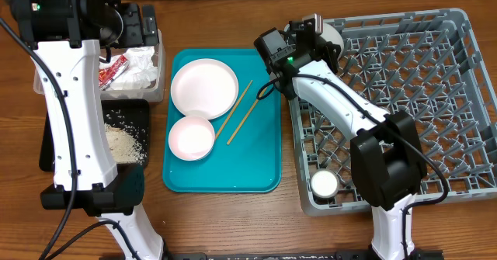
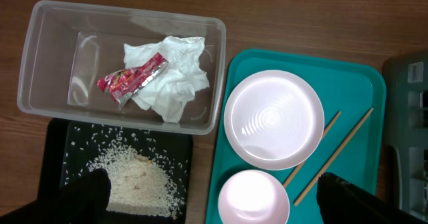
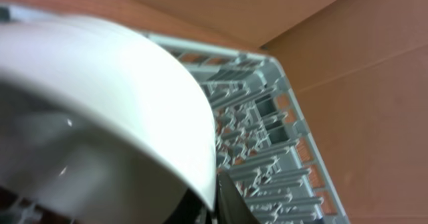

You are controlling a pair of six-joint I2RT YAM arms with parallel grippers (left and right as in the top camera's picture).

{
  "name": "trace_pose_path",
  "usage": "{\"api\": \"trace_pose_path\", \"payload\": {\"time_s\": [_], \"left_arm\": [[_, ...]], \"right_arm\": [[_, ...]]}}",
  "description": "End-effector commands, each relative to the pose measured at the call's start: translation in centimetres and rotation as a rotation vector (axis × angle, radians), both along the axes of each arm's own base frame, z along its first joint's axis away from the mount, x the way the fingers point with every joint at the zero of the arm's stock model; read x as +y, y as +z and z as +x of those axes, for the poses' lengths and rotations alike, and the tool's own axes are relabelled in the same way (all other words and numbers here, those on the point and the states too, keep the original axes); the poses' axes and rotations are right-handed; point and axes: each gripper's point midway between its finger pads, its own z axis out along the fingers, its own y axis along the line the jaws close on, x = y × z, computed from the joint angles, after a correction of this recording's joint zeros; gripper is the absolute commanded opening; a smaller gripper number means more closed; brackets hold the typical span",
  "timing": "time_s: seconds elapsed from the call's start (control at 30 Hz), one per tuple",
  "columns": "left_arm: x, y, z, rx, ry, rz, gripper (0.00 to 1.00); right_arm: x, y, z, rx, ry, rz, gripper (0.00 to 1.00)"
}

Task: Sort waste into correct bins and load items into the dishwasher
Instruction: 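Place the white bowl in the back of the dish rack with the right gripper, then grasp the pink bowl on the teal tray with the right gripper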

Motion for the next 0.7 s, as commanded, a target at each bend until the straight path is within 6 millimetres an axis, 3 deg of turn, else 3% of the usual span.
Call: {"api": "trace_pose_path", "payload": {"time_s": [0.0, 0.07, 0.13, 0.27, 0.47, 0.57, 0.67], "left_arm": [[0.4, 0.7, -0.2, -0.022, 0.020, 0.005, 1.00], [0.4, 0.7, -0.2, -0.022, 0.020, 0.006, 1.00], [0.4, 0.7, -0.2, -0.022, 0.020, 0.005, 1.00], [0.4, 0.7, -0.2, -0.022, 0.020, 0.005, 1.00], [0.4, 0.7, -0.2, -0.022, 0.020, 0.005, 1.00], [0.4, 0.7, -0.2, -0.022, 0.020, 0.006, 1.00], [0.4, 0.7, -0.2, -0.022, 0.020, 0.006, 1.00]], "right_arm": [[0.9, -1.6, -0.6, 0.063, 0.022, 0.082, 0.20], [1.7, -2.1, -1.1, 0.098, 0.043, 0.102, 0.34], [4.0, -2.8, -2.2, 0.147, 0.079, 0.174, 0.51], [6.4, -2.8, -3.6, 0.209, 0.107, 0.274, 0.63], [10.4, -1.4, -5.2, 0.342, 0.153, 0.552, 0.72], [14.7, -1.6, -6.2, 0.442, 0.222, 0.807, 0.75], [20.7, -2.4, -8.1, 0.593, 0.334, 1.120, 0.78]]}}
